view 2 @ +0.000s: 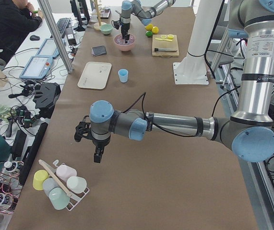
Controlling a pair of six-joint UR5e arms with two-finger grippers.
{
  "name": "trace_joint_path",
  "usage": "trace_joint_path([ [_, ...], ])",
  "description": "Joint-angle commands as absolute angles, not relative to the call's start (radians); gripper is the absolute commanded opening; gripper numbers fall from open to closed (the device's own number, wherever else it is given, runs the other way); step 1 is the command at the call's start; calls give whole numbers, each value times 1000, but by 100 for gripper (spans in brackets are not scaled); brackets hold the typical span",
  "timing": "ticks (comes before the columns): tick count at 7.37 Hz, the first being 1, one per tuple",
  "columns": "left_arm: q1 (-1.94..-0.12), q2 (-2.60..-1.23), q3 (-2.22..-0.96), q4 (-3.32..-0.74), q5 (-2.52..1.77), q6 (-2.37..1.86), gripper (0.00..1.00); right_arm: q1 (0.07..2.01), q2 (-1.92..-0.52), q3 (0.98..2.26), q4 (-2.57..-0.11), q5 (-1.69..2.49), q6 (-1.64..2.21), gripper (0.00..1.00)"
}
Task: Put ice and cherries in cup
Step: 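Reach the right gripper into the pink bowl and grasp an ice cube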
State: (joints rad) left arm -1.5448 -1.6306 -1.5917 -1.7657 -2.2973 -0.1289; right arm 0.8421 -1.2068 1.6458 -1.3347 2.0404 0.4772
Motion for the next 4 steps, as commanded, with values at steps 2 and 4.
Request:
trace_joint_path([
  [2, -1545, -1635, -1583, -1766, -2296, -126, 98, 822, -1212, 1641, -1335, 2005, 479, 69],
  [4, -1545, -1632, -1583, -1766, -2296, -123, 98, 819, -1207, 1640, -1333, 1994, 476, 63],
])
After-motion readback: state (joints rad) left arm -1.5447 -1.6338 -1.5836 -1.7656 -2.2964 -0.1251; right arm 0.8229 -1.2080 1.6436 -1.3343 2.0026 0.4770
